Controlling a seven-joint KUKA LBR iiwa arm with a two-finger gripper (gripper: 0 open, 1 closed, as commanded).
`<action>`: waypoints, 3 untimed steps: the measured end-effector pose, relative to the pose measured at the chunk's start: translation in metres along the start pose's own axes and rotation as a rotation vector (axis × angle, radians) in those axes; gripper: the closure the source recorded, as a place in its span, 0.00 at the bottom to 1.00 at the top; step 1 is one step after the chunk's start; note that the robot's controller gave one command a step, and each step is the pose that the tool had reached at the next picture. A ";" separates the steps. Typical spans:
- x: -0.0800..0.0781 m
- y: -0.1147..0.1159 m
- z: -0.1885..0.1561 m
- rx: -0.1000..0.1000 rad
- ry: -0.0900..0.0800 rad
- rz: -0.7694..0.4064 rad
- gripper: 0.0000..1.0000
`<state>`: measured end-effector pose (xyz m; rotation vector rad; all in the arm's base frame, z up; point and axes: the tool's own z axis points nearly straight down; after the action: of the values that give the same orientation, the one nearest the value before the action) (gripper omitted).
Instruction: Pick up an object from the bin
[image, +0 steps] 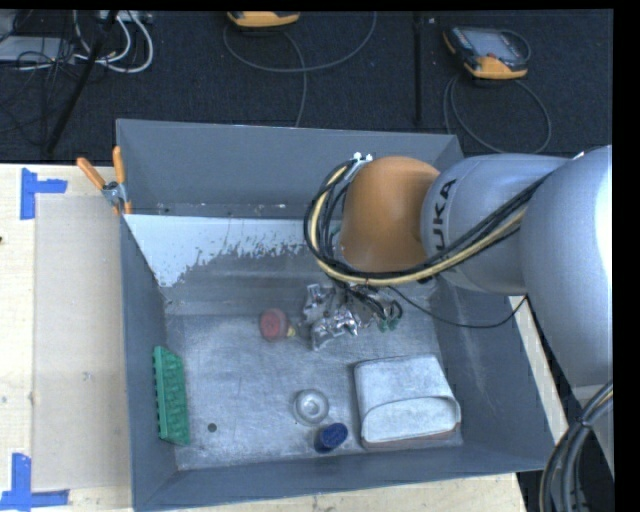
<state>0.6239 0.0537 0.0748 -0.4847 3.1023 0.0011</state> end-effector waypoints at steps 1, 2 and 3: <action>0.009 0.021 -0.116 0.001 -0.008 0.010 1.00; 0.066 -0.058 -0.250 0.006 -0.007 -0.161 1.00; 0.101 -0.037 -0.135 -0.003 0.010 0.078 1.00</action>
Offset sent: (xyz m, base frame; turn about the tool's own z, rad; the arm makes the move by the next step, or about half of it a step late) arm -0.0170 0.0168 0.1106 0.0107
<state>0.5386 -0.0130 0.2097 -0.3645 3.1287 0.0031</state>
